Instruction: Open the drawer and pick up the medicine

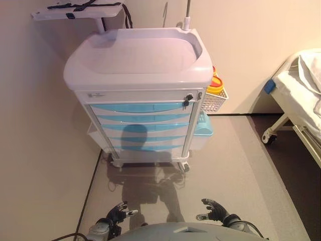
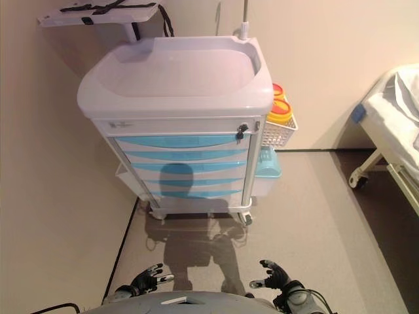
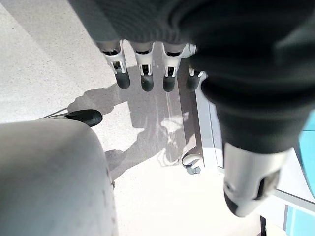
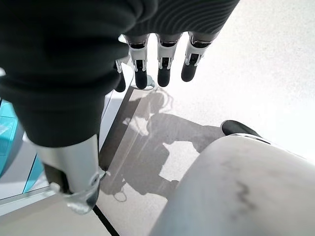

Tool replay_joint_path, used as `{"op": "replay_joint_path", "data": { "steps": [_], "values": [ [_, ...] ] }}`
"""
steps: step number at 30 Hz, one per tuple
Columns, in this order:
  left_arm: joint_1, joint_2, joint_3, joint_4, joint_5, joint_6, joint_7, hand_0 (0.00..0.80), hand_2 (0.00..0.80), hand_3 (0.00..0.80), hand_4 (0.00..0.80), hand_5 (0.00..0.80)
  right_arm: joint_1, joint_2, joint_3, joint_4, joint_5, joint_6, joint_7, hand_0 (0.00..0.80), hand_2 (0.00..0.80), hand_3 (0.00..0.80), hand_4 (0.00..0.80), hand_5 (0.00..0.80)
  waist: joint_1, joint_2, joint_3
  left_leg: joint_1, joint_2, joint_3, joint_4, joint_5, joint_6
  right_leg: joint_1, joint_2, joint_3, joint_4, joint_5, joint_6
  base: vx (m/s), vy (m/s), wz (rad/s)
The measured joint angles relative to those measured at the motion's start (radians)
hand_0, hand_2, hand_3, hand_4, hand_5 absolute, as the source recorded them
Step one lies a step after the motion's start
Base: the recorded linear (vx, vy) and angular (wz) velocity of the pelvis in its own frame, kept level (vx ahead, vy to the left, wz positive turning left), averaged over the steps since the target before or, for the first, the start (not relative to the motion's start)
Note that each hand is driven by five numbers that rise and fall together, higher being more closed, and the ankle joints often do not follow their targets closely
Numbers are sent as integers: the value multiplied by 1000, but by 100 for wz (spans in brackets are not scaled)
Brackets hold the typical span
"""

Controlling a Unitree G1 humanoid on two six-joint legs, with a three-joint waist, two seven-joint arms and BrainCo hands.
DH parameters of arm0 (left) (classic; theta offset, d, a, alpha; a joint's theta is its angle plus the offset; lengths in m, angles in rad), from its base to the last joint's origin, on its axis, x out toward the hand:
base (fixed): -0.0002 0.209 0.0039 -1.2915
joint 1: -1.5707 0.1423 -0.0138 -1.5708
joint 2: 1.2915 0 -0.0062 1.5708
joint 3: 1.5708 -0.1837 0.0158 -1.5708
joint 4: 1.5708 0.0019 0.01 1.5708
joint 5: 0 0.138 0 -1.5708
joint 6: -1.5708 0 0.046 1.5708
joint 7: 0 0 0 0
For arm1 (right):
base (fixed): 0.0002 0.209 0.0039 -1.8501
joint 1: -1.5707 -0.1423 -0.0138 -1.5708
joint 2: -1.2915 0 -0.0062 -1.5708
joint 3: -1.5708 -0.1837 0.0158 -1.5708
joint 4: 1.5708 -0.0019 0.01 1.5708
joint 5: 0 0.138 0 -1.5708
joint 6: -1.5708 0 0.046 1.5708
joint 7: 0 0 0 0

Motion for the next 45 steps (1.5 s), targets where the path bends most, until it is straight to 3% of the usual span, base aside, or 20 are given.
{"op": "replay_joint_path", "data": {
  "steps": [20,23,28,33,42,45],
  "values": [
    [7,1,30,29,-5,1,-17,0,0,0,0,0,15,-1,-9,1,-15,0,0,0,0,0,0,0,1,-7,3,7,1,15,0,-11,-1,-4,2,19,0,-1,1,40,19,-2],
    [1,2,28,33,-31,-5,-16,0,0,0,0,0,9,-4,-9,1,-13,-5,-2,0,0,0,0,0,2,-7,9,-32,-2,22,5,-6,0,-63,-1,28,24,-1,1,-113,57,-10],
    [-115,6,26,33,-115,-27,15,0,0,0,0,0,-72,-2,-8,0,87,-16,-31,0,0,0,0,0,-1,-21,136,-179,-8,48,89,-2,6,-223,-5,53,125,2,-3,-203,73,-14],
    [-280,27,27,17,-185,-70,59,0,0,0,0,0,-183,5,0,-30,126,-39,-55,0,0,0,0,0,-11,-71,277,-299,-10,96,174,-13,13,-374,-6,111,228,1,-1,-116,47,-27],
    [-514,74,33,-113,-422,-128,81,0,0,0,0,0,-254,0,15,-86,185,-42,-64,0,0,0,0,0,-67,-108,399,-474,-2,123,406,-111,29,-508,-1,164,336,-6,11,-39,43,-15],
    [-625,116,99,-159,-602,-129,47,0,0,0,0,0,-262,-6,43,-105,225,-41,-65,0,0,0,0,0,-87,-133,416,-537,0,133,478,-134,41,-564,-1,182,378,-11,20,-15,-24,-11]
  ]
}}
